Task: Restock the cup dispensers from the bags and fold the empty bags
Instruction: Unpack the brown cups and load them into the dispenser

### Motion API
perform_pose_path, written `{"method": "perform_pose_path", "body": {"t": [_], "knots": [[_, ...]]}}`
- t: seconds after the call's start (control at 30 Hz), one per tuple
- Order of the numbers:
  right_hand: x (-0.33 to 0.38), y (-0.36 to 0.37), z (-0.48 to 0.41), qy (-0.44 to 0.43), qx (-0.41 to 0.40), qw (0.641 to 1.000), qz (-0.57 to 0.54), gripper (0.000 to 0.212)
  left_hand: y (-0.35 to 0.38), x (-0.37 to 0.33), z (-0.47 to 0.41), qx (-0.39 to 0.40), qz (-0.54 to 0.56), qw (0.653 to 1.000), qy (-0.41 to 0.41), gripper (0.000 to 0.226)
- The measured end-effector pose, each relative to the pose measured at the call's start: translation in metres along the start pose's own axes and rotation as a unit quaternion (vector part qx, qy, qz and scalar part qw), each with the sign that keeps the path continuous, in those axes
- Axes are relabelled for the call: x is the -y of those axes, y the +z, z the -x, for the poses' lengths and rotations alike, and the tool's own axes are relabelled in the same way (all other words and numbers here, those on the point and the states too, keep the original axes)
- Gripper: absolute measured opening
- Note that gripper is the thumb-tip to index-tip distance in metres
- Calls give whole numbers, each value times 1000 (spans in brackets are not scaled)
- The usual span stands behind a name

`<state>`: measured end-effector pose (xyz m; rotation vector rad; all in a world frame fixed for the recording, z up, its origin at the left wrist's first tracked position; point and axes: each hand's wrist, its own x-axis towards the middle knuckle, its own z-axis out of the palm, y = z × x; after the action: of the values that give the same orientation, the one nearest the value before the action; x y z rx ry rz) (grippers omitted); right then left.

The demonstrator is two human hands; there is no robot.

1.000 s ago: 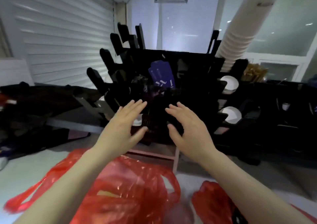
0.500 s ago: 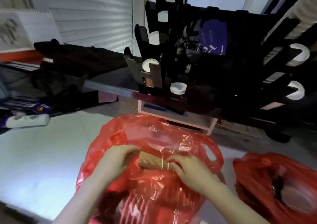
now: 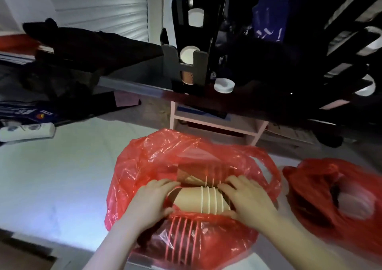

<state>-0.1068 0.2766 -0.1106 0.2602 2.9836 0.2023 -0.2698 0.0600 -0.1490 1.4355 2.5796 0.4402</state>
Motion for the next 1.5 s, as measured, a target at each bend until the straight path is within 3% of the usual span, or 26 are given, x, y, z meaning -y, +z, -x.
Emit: {"method": "perform_pose_path", "body": {"t": [0.27, 0.53, 0.63, 0.77, 0.87, 0.9, 0.97, 1.07, 1.13, 1.2, 1.3, 1.4, 1.5], "knots": [[19, 9, -7, -1, 65, 997, 45, 91, 8, 6, -5, 26, -4, 1000, -5, 68], [1, 3, -2, 40, 8, 994, -102, 72, 2, 16, 3, -14, 165, 984, -65, 81], [-1, 2, -1, 38, 5, 991, -126, 78, -2, 14, 5, -48, 184, 977, -92, 70], [7, 4, 0, 52, 15, 997, -60, 79, -4, 9, 9, -21, 154, 983, -102, 58], [20, 1, 0, 24, -32, 998, -39, 61, -8, 3, 14, -40, 78, 988, -128, 21], [26, -2, -1, -2, -56, 997, -58, 50, -10, 1, 17, -52, 65, 988, -132, 13], [42, -11, -5, -55, -50, 990, -119, 31, -15, -3, 26, -74, 75, 987, -122, 24], [60, -23, -10, -67, 36, 974, -216, 36, -26, -2, 40, -102, 66, 986, -115, 37], [66, -31, -10, -66, 26, 969, -236, 39, -34, -2, 51, -104, 66, 988, -98, 24], [73, -37, -8, -78, -35, 953, -290, 29, -41, -3, 62, -114, 48, 991, -60, 3], [80, -45, -3, -41, -67, 959, -274, 23, -49, -7, 79, -158, 24, 987, -19, 26], [87, -47, 10, -24, -38, 985, -167, 37, -55, -9, 91, -184, -21, 982, 23, 60], [101, -49, 23, -44, -23, 993, -107, 48, -54, -7, 95, -115, -60, 992, -3, 82]]}}
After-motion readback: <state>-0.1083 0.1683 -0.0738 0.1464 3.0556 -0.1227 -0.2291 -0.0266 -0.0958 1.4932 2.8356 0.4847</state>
